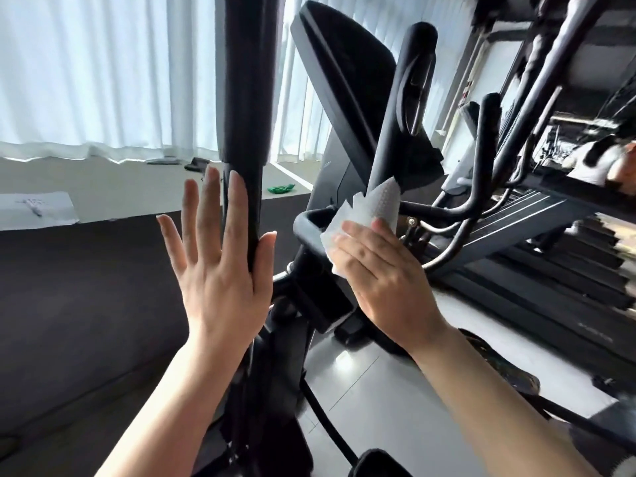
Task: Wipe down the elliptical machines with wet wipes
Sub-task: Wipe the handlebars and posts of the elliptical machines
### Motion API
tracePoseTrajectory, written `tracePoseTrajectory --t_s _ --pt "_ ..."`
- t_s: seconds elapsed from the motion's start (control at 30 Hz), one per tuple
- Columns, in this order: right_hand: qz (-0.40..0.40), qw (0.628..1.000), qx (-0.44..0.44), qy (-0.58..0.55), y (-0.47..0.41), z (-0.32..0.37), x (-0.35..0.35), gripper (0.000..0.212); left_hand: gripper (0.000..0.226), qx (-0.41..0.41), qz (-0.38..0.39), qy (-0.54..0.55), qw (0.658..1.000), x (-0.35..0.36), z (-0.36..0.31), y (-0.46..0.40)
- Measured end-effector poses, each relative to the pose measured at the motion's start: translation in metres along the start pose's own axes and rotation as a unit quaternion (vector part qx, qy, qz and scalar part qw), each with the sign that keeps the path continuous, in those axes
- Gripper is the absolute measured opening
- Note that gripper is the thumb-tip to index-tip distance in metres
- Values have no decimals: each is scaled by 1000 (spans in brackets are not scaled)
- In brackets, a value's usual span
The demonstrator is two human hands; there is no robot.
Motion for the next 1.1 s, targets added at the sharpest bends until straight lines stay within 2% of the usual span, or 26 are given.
tracePoseTrajectory --t_s 0.27,0.33,0.4,0.43,0.47,0.53,0.63,0.73,0.8,0.87,0.93,1.0,1.03,1.07,1.1 --pt "14 999 -7 -34 23 17 11 39 60 -2 43 16 999 -7 4 13" --pt "33 996 -2 -83 33 21 12 37 59 10 60 14 998 -11 9 23" --pt "68 983 54 -160 48 27 13 33 58 6 70 26 997 -13 14 37" --pt "87 969 112 -203 57 32 14 30 58 -4 73 38 997 -13 16 46" --pt "103 944 185 -254 66 40 13 29 58 -15 77 55 995 -13 17 56" --pt "116 863 324 -369 83 62 10 29 58 -49 84 97 991 -12 18 81" --pt "155 726 460 -486 99 101 5 28 54 -134 114 170 970 -15 20 118" --pt "198 590 573 -533 111 120 3 35 44 -158 142 204 956 -31 25 149" --pt "206 534 612 -545 114 128 0 33 34 -176 149 209 950 -46 31 165" --pt "226 495 624 -560 113 143 -2 32 28 -244 148 221 933 -59 39 178" --pt "272 426 636 -584 115 168 0 33 28 -351 174 264 881 -68 46 191" --pt "333 313 636 -622 120 197 3 36 34 -430 249 313 809 -69 48 208" --pt "357 263 631 -637 121 210 3 36 35 -453 273 323 785 -72 49 215" --pt "374 229 623 -648 120 221 2 36 34 -471 274 319 775 -77 51 219" --pt "382 218 610 -659 118 228 3 36 30 -487 254 308 777 -83 53 222"
Point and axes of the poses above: each hand's wrist, its own y-axis away from the middle knuckle, its own x-axis out of the palm, z = x × y, the point moved 4 cm from there along -y, towards the middle knuckle, and after that the axes turned 8 degrees about x, right-handed, at the moved point
